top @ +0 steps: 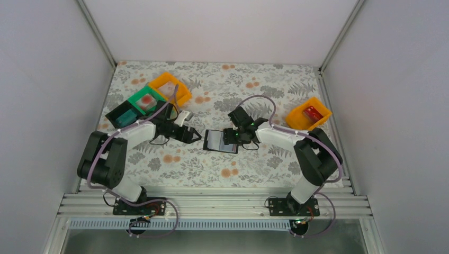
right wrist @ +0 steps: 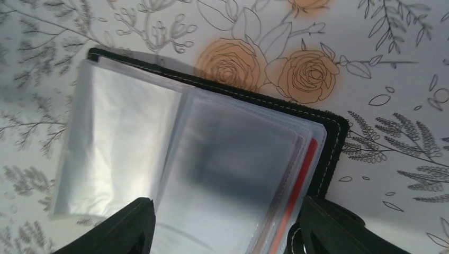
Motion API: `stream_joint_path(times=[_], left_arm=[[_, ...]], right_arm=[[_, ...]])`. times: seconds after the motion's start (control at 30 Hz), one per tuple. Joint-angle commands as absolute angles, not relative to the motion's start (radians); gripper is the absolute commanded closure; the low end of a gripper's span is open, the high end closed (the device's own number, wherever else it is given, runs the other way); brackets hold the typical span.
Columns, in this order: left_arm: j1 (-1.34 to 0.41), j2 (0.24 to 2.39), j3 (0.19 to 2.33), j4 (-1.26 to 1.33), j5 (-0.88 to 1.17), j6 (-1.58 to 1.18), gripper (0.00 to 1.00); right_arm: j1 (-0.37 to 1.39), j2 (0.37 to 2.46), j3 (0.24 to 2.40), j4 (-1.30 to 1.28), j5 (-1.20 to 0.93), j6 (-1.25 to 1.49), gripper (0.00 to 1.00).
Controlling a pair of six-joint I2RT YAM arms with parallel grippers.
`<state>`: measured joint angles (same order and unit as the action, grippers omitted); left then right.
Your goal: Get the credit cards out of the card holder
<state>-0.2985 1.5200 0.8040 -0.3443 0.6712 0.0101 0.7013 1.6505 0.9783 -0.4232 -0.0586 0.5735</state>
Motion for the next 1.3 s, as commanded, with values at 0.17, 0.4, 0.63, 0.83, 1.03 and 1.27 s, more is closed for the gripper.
stream_joint_path(times=[0.17,0.4,0.63,0.83,1.03,1.27], left_arm=[[-0.301,1.657,0.786,-0.225,0.736,-0.176,0.23],[-0.308,1.719,0.784,-0.184,0.836,-0.209,0.29],[-0.365,1.801,0.837,-0.201,0.896,-0.209,0.37],[-0.365,1.822,0.849,-0.214,0.897,-0.218,0.51],[-0.365,1.828,0.851,-0.215,0.89,-0.222,0.69],[-0.365,1.837,0.86,-0.22,0.887,-0.215,0.97]], right_arm=[[0.716,1.74,0.989,-0.379,-0.024,0.615,0.4],[0.734,1.767,1.026,-0.372,-0.044,0.582,0.5],[0.769,1.782,1.08,-0.391,-0.055,0.552,0.64],[0.776,1.778,1.079,-0.322,-0.199,0.542,0.66],[0.776,1.725,1.078,-0.304,-0.245,0.57,0.69],[0.776,1.689,1.059,-0.321,-0.237,0.573,0.71]])
